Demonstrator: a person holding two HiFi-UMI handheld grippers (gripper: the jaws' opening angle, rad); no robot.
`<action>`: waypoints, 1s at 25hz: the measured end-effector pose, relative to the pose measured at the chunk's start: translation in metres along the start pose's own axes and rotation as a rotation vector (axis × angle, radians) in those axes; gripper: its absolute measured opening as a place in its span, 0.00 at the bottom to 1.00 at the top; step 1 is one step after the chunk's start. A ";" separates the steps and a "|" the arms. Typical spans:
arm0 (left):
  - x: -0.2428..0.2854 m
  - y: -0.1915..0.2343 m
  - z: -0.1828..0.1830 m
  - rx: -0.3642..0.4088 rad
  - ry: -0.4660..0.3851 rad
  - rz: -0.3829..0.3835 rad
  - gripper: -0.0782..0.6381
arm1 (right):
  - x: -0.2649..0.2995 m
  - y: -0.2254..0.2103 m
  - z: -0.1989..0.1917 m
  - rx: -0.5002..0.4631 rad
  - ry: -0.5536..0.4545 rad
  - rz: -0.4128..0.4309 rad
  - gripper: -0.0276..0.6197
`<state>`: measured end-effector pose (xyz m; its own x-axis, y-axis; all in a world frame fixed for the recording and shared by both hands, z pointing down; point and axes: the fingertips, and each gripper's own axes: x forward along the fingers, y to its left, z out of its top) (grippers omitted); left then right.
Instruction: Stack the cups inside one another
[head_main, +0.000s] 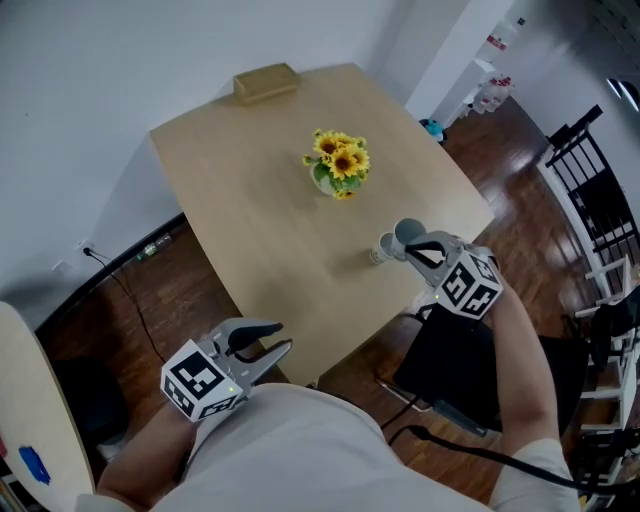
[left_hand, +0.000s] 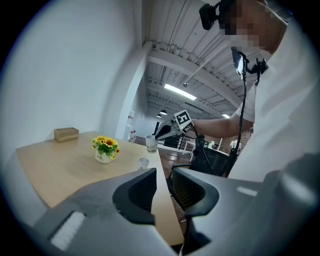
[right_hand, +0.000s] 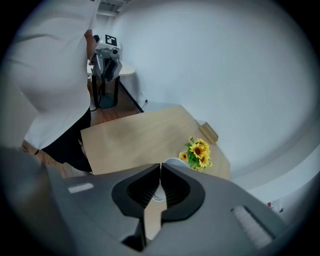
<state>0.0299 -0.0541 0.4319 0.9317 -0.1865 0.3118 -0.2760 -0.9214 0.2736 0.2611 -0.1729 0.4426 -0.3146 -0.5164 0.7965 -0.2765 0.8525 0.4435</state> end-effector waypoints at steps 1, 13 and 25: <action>0.003 -0.001 0.002 0.003 -0.001 -0.001 0.26 | -0.001 -0.004 -0.005 0.007 0.000 -0.008 0.07; 0.024 -0.003 0.003 -0.015 0.025 0.061 0.26 | 0.024 -0.024 -0.032 0.068 -0.088 -0.057 0.07; 0.046 -0.014 -0.003 -0.054 0.049 0.120 0.26 | 0.064 -0.009 -0.062 0.078 -0.157 -0.124 0.07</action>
<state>0.0763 -0.0483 0.4456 0.8786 -0.2765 0.3893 -0.3986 -0.8736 0.2793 0.2996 -0.2086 0.5155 -0.4102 -0.6281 0.6612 -0.3894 0.7762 0.4958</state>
